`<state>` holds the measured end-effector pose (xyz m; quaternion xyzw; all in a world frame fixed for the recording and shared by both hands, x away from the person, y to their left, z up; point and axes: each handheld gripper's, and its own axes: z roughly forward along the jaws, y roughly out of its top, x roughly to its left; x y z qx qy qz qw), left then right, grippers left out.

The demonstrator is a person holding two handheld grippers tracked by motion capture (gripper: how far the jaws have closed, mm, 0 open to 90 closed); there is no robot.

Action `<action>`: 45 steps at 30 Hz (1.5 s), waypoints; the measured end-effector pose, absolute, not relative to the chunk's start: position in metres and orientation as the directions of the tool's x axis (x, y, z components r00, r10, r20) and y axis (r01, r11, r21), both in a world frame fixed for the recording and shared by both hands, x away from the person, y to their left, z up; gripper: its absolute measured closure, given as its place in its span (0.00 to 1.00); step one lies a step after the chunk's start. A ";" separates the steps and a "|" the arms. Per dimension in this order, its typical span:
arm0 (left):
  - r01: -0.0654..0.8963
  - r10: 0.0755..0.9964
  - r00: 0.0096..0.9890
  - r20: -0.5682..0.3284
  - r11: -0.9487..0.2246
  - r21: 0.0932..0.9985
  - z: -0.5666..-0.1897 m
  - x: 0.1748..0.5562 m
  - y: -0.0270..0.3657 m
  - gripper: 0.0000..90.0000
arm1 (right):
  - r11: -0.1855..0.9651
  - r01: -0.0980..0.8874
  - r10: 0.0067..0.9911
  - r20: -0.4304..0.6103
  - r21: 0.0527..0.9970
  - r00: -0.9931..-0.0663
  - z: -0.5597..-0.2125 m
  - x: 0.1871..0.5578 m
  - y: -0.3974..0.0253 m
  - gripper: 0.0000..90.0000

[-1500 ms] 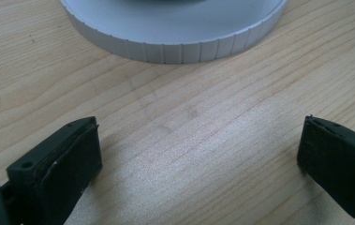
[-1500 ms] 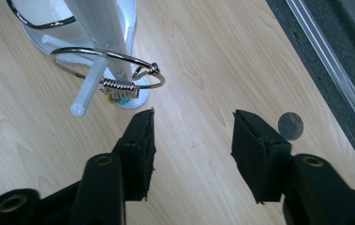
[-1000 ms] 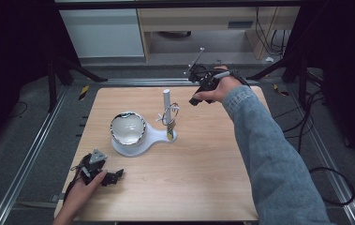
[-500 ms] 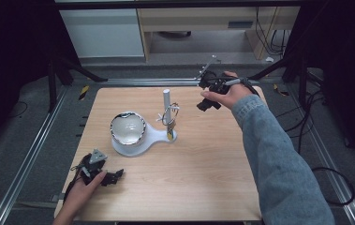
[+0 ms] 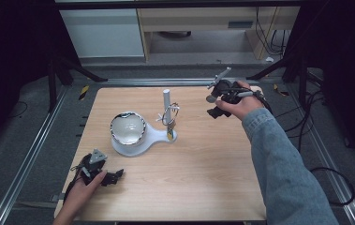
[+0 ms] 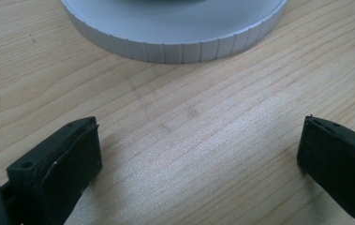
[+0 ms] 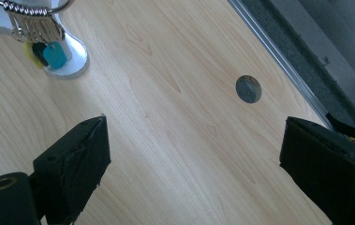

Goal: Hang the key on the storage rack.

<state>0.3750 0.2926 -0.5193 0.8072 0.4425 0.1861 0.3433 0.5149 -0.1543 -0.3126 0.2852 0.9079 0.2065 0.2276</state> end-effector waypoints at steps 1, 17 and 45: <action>0.587 0.842 0.539 -0.003 -0.373 0.719 -0.519 0.375 0.293 0.00 | 0.750 0.424 0.613 -0.292 0.508 -0.734 -0.314 0.514 -0.156 0.10; 0.587 0.843 0.538 -0.004 -0.371 0.720 -0.519 0.375 0.293 0.00 | 0.740 0.438 0.629 -0.296 0.510 -0.719 -0.350 0.501 -0.179 0.11; 0.588 0.842 0.540 -0.003 -0.374 0.717 -0.519 0.375 0.293 0.00 | 0.703 0.510 0.663 -0.198 0.497 -0.722 -0.444 0.469 -0.202 0.11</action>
